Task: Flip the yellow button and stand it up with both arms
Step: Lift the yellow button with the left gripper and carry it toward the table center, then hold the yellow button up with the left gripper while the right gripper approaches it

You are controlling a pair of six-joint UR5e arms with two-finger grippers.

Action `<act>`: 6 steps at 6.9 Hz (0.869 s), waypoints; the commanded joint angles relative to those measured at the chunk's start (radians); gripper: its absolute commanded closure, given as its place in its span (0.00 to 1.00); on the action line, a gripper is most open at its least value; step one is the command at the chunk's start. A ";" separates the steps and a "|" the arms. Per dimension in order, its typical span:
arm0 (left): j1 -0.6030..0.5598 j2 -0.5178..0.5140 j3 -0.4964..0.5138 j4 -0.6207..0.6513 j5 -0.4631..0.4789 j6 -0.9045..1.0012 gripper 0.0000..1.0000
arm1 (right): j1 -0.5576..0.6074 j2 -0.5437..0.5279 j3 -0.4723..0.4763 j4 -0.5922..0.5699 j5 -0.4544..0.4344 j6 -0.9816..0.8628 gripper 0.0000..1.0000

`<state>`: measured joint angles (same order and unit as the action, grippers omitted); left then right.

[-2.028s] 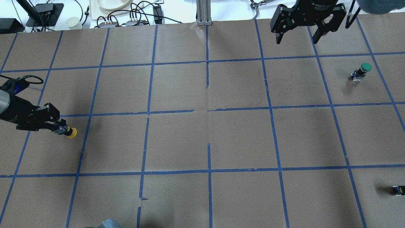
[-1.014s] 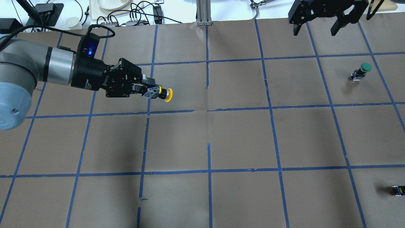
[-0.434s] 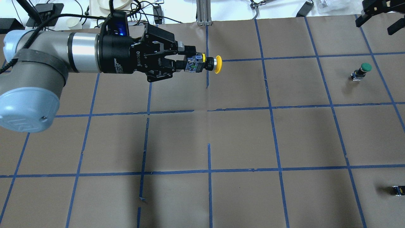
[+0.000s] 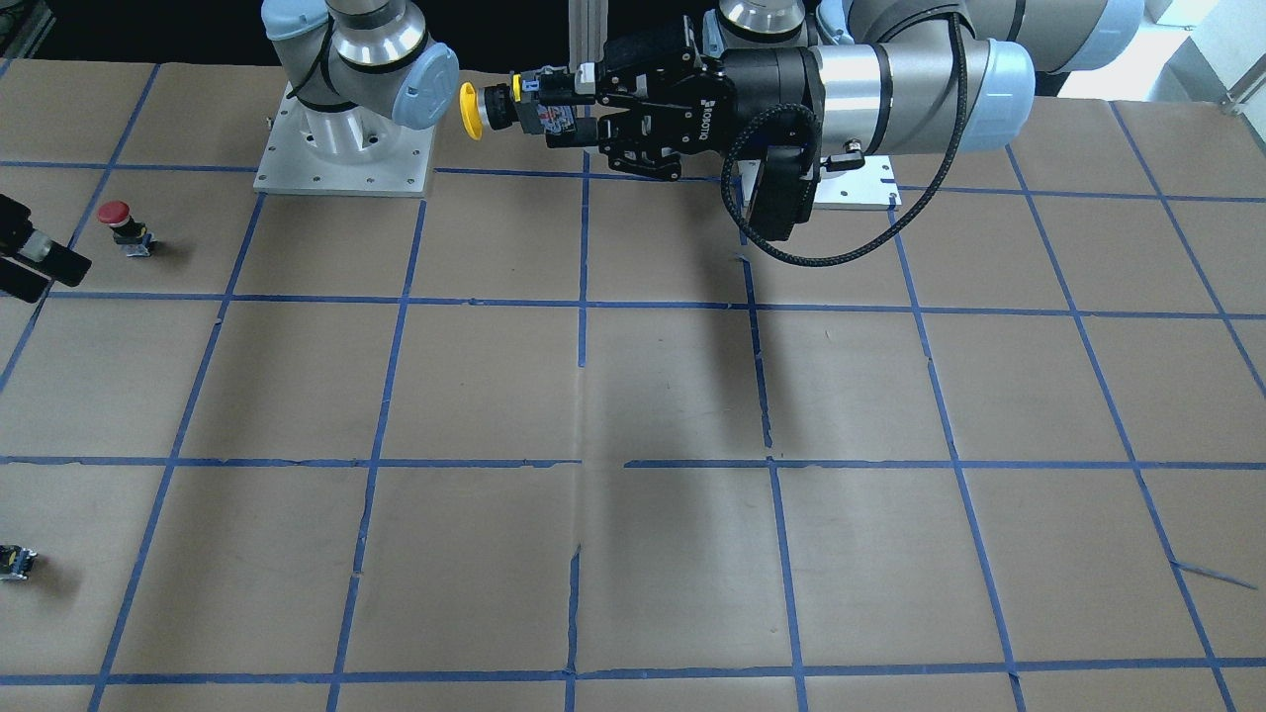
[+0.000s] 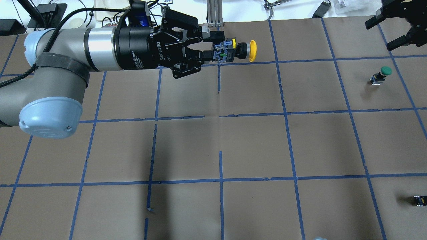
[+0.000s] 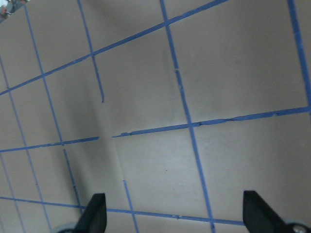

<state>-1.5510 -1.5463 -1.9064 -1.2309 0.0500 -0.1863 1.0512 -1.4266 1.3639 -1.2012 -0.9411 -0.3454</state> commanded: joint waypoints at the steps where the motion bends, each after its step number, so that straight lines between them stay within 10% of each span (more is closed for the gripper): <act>1: -0.009 -0.020 0.019 0.018 -0.015 -0.066 0.98 | 0.013 -0.004 0.077 0.075 0.294 -0.004 0.00; 6: -0.011 -0.057 0.043 0.169 -0.010 -0.094 0.98 | 0.207 -0.025 0.156 0.131 0.627 -0.007 0.00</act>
<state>-1.5615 -1.6003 -1.8624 -1.1139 0.0371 -0.2814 1.2172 -1.4501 1.5179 -1.0709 -0.3920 -0.3532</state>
